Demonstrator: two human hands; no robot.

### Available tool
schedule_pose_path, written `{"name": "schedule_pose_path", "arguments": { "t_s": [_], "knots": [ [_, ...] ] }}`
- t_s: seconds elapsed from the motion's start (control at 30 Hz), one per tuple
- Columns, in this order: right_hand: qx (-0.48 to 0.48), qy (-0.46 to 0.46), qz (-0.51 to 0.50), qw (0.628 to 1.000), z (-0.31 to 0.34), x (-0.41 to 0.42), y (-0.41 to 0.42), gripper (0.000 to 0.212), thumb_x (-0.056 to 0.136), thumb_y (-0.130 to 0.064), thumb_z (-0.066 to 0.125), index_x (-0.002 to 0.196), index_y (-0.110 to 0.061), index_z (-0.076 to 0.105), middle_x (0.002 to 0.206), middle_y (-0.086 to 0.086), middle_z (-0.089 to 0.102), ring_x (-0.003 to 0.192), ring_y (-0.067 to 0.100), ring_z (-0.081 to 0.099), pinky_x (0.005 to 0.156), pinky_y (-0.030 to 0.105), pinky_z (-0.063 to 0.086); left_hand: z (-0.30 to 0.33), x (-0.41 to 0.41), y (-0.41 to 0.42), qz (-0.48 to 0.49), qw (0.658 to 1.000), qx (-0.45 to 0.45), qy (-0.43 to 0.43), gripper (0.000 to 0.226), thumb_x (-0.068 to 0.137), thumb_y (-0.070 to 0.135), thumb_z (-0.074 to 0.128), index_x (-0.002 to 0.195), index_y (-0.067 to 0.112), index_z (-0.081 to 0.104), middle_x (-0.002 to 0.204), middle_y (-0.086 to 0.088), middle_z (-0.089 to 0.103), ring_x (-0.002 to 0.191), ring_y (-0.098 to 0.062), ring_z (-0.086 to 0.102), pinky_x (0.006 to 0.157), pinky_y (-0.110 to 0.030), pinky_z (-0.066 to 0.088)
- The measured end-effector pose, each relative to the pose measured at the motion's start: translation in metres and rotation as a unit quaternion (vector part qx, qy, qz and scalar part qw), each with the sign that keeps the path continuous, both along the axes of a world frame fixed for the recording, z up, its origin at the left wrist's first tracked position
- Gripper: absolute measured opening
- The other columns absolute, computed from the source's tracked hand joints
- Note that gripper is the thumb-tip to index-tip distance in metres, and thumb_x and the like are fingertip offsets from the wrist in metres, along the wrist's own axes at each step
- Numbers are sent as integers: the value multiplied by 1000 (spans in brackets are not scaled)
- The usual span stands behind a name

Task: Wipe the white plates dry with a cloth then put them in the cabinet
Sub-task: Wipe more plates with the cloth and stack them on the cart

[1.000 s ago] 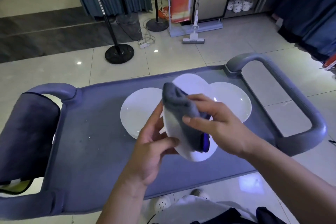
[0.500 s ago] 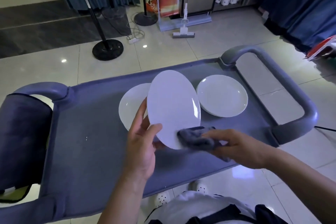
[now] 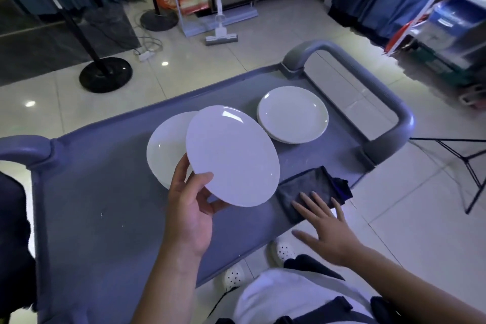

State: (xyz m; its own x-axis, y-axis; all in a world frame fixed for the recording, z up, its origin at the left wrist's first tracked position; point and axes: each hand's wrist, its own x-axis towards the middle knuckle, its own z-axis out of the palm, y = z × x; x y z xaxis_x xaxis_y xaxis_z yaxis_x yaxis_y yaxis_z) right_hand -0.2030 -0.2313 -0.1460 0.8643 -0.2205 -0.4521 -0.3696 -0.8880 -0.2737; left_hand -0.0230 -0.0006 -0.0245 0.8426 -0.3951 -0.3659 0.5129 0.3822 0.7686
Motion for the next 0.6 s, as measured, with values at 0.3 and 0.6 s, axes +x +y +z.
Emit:
{"name": "schedule_pose_path", "arguments": {
  "t_s": [0.3, 0.6],
  "knots": [
    [457, -172, -489, 723, 134, 58, -38, 26, 97, -25, 61, 113, -9, 73, 109, 9, 74, 94, 27, 69, 73, 38, 59, -15, -13, -42, -118, 991, -36, 58, 46, 78, 10, 59, 119, 28, 70, 117, -4, 72, 107, -28, 40, 72, -34, 40],
    [457, -119, -529, 705, 112, 86, -122, 17, 95, -20, 64, 99, -8, 76, 95, 11, 77, 84, 27, 73, 77, 40, 58, -29, 4, -110, -127, 977, 156, 68, 42, 96, -8, 47, 117, 19, 72, 114, -4, 76, 103, -22, 68, 73, -39, 61]
  ]
}}
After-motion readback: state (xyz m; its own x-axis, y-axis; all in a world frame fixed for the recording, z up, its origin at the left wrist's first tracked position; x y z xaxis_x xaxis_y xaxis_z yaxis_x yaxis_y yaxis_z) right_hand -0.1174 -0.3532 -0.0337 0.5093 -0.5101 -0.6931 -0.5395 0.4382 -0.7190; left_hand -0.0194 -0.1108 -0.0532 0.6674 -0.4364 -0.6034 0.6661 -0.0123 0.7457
